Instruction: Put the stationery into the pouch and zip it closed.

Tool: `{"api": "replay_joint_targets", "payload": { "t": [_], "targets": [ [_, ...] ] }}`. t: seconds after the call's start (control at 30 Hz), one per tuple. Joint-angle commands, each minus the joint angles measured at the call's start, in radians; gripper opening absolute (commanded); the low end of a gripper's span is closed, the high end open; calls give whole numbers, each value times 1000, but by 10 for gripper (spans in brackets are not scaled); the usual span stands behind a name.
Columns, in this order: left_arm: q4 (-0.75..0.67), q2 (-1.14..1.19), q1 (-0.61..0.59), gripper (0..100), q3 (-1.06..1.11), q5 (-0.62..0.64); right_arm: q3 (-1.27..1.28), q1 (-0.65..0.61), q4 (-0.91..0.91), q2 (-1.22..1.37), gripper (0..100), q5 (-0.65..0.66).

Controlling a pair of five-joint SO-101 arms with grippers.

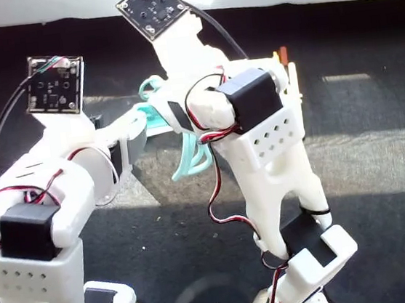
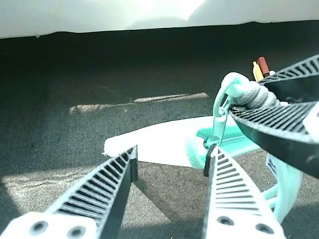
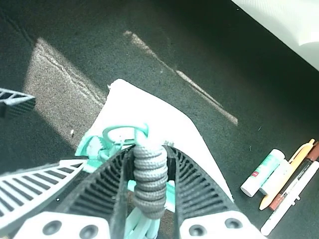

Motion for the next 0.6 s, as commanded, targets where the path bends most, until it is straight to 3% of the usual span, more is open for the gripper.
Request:
{"api": "replay_joint_targets", "payload": {
  "t": [0.0,0.27,0.57],
  "targets": [
    [0,-5,10,229,-48,5,-2,-8,1,-47,5,11],
    [-5,-5,8,231,-12,2,-2,-8,1,-47,5,11],
    [-137,-5,-71,228,76,0,-5,-8,1,-48,5,11]
  ]
}}
